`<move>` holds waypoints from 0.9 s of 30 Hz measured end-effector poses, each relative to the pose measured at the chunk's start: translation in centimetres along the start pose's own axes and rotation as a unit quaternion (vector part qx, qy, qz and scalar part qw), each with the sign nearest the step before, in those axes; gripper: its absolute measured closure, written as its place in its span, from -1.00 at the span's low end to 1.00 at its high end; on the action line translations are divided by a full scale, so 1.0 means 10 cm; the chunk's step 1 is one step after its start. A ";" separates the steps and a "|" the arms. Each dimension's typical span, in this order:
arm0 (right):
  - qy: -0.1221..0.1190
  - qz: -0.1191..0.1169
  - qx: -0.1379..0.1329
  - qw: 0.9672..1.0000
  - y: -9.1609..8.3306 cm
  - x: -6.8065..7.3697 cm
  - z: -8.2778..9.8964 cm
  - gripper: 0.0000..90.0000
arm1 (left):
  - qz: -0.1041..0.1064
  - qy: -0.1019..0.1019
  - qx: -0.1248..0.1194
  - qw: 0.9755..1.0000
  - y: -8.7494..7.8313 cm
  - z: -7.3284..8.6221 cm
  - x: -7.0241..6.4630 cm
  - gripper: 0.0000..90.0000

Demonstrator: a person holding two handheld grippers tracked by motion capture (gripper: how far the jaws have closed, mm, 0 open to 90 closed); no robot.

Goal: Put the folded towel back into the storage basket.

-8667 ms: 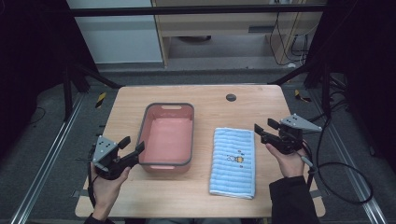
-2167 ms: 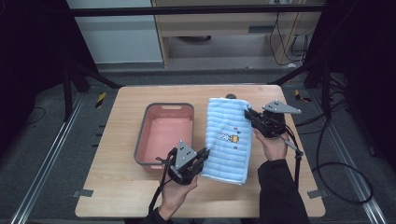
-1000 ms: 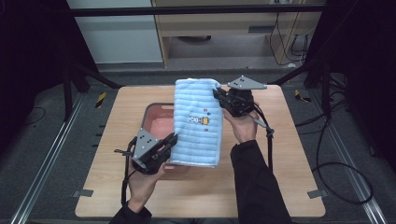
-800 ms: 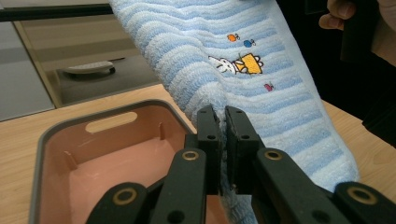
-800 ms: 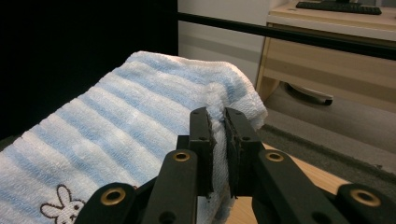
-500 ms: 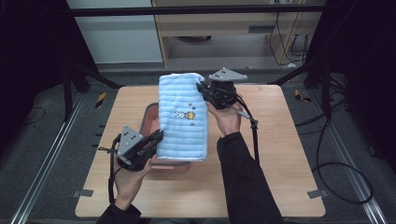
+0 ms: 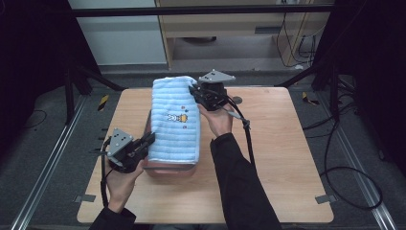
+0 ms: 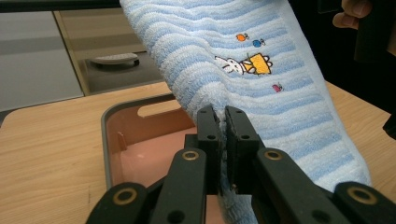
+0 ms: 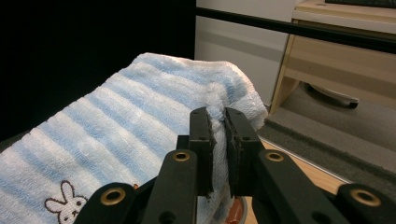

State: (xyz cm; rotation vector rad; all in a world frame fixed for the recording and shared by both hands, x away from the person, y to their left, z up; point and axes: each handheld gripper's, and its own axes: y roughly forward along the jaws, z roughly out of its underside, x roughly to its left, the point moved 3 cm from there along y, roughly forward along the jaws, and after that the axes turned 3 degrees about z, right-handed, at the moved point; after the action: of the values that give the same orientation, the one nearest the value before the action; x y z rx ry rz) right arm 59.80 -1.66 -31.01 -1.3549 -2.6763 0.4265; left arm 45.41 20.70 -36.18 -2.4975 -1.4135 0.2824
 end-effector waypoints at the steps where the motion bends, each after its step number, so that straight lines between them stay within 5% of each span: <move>1: 0.002 -0.001 0.002 1.000 0.04 0.01 0.01 0.83 | -0.001 0.000 0.001 1.000 0.00 0.01 0.02 0.89; 27: 0.006 0.000 0.033 0.999 0.50 0.07 0.26 0.83 | -0.022 -0.006 0.035 0.999 0.19 0.24 0.26 0.89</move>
State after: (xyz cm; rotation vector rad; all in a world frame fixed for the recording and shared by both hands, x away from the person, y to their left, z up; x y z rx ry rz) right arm 62.64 1.15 -35.02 -1.3341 -2.6283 0.5000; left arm 47.58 22.27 -39.17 -2.4099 -1.4349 0.3334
